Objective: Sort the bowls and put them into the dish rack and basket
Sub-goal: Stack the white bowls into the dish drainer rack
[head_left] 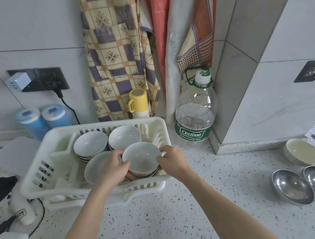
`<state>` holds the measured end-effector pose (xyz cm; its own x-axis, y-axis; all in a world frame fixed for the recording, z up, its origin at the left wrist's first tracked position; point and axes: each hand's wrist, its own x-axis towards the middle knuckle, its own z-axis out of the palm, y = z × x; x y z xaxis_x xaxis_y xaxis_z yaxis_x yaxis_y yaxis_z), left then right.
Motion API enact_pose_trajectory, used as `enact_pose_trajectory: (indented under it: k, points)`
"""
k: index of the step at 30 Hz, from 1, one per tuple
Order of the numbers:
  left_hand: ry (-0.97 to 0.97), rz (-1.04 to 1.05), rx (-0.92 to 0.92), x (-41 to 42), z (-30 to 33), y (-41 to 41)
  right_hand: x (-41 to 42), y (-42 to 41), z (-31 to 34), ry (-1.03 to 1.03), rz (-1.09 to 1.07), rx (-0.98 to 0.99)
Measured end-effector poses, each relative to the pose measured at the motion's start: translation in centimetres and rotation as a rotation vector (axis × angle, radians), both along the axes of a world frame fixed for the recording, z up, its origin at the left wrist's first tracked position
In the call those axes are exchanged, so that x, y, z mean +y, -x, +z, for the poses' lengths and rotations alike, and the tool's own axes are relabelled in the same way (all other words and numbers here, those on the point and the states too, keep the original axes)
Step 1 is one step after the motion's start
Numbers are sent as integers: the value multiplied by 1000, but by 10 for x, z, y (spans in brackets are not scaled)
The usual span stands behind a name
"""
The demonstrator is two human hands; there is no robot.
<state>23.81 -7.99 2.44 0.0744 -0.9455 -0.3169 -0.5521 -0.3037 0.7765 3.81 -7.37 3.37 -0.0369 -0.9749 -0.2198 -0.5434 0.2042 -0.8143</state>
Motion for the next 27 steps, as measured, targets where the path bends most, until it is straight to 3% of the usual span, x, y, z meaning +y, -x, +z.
enact_pose_trajectory:
  k: [3,11,20,23,27]
  points:
    - [64,-35,-106,-2,-8,-2,-1,-1,-1,-8,12,41]
    - [133,-44,-184,1,-12,0,-5,-5,-3,-22,92,215]
    - [129,-68,-344,9,-4,3,2,-12,0,29,122,383]
    - [116,-27,-371,14,-1,6,8,-11,3,82,102,319]
    - [192,47,-428,25,8,4,26,7,5,99,21,67]
